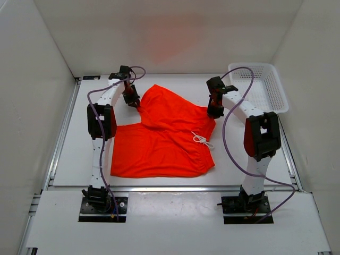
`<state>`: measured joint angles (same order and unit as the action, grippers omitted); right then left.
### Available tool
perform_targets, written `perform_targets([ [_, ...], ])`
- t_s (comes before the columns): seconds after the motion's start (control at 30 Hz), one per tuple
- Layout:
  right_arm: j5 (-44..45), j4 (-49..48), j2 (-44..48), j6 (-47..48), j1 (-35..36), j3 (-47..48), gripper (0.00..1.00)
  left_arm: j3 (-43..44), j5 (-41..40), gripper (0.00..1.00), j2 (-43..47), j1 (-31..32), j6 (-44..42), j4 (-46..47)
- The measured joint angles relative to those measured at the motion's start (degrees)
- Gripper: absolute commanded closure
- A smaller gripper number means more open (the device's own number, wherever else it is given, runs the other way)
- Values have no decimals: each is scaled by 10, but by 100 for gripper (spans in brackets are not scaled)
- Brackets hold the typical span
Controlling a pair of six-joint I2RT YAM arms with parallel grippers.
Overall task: Fold and stack the shorts
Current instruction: Flatten the shorts out, then fold the shorts
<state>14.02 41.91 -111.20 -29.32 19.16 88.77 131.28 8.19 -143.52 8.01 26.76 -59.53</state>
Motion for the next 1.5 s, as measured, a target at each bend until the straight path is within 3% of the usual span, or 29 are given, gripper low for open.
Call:
perform_targets([
  [0.03, 1, 2, 0, 0, 0, 2, 100, 0, 1, 90, -2, 0, 2, 0],
  [0.27, 10, 14, -5, 0, 0, 22, 100, 0, -1, 90, -2, -7, -3, -4],
  [0.47, 17, 24, -51, 3, -5, 92, 100, 12, -14, 90, 27, -35, -3, 1],
  [0.5, 17, 31, -66, 6, -8, 115, 94, 21, -15, 90, 30, -39, -2, 4],
  [0.53, 17, 32, -80, 9, -10, 136, 64, 31, -17, 85, 32, -44, -1, 9],
  [0.57, 17, 33, -93, 11, -12, 154, 45, 39, -17, 74, 32, -49, 1, 13],
  [0.6, 16, 34, -103, 11, -14, 170, 28, 45, -17, 35, 32, -53, 0, 17],
  [0.63, 14, 35, -110, 13, -15, 182, 10, 47, -16, 21, 33, -57, -2, 21],
  [0.67, 14, 35, -111, 15, -16, 184, 7, 45, -14, 13, 33, -60, 4, 24],
  [0.7, 13, 38, -111, 19, -17, 184, 5, 39, -13, 11, 34, -64, 7, 26],
  [0.83, 13, 41, -84, 24, -18, 159, 2, -20, -16, 10, 48, -76, 17, 25],
  [0.97, 12, 32, 7, 16, -17, 70, 2, -115, -44, 8, 106, -88, 23, 25],
  [1.07, 5, 13, 111, 3, -18, -23, 2, -218, -68, 13, 209, -101, 34, 23],
  [1.33, -81, -14, 325, -42, -16, -283, 5, -586, -83, 20, 605, -172, 59, 61],
  [1.5, -177, -46, 341, -93, -5, -411, 5, -791, -15, 20, 654, -146, 89, 66],
])
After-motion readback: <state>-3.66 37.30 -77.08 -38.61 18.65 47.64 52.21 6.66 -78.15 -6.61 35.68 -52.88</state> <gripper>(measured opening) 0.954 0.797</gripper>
